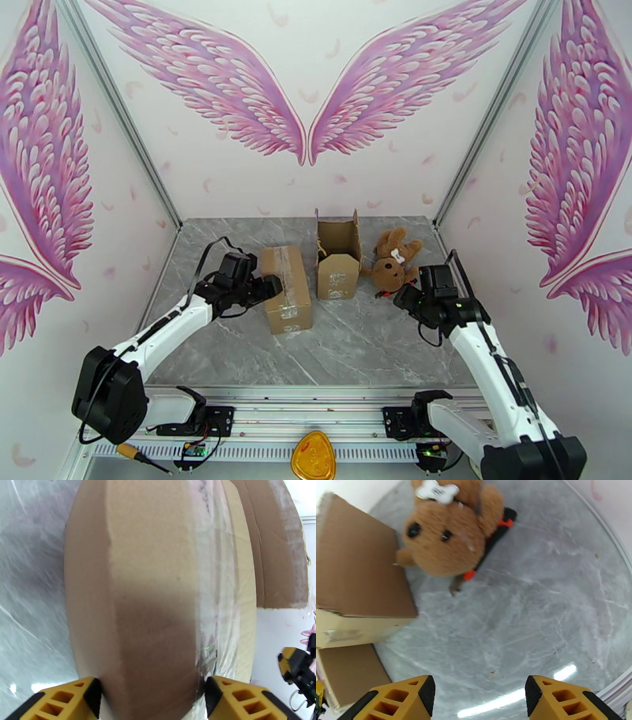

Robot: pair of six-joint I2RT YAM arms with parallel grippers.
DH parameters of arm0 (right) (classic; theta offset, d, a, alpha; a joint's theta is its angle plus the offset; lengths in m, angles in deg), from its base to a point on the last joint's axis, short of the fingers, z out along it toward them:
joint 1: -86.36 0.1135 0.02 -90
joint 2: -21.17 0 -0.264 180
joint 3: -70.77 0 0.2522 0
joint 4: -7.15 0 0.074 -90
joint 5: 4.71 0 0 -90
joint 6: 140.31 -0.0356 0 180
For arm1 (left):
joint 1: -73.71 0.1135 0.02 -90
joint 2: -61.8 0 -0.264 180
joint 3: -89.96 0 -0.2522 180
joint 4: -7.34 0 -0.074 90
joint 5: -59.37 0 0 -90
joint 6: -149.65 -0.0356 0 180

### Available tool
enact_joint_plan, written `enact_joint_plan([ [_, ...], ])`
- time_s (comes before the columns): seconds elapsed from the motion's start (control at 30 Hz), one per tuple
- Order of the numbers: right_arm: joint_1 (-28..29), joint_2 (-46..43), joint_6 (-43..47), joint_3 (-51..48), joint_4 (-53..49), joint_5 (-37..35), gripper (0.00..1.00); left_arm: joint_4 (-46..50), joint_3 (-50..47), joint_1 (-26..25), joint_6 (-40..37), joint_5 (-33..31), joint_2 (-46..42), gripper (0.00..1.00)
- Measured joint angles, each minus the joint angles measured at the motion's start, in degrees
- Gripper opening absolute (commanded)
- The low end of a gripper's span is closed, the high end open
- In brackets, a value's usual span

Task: Unpack the express box

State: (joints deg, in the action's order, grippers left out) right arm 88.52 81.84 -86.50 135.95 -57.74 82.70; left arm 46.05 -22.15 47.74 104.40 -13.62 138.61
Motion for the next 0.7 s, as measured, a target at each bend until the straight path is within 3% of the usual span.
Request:
enact_joint_plan([
  [0.3, -2.80, 16.81, 0.22, -0.59, 11.32, 1.36, 0.55, 0.37, 0.11, -3.02, 0.68, -2.05, 0.00, 0.73],
  [0.5, -2.80, 28.13, 1.36, 7.08, 17.81, 2.38, 0.53, 4.74, 2.78, -3.06, -2.71, -4.85, -0.42, 0.75],
  [0.7, -2.32, 35.21, 2.38, 15.02, 21.42, 5.05, 0.58, 7.45, 3.02, -3.06, -4.96, -7.04, -2.03, 0.77],
])
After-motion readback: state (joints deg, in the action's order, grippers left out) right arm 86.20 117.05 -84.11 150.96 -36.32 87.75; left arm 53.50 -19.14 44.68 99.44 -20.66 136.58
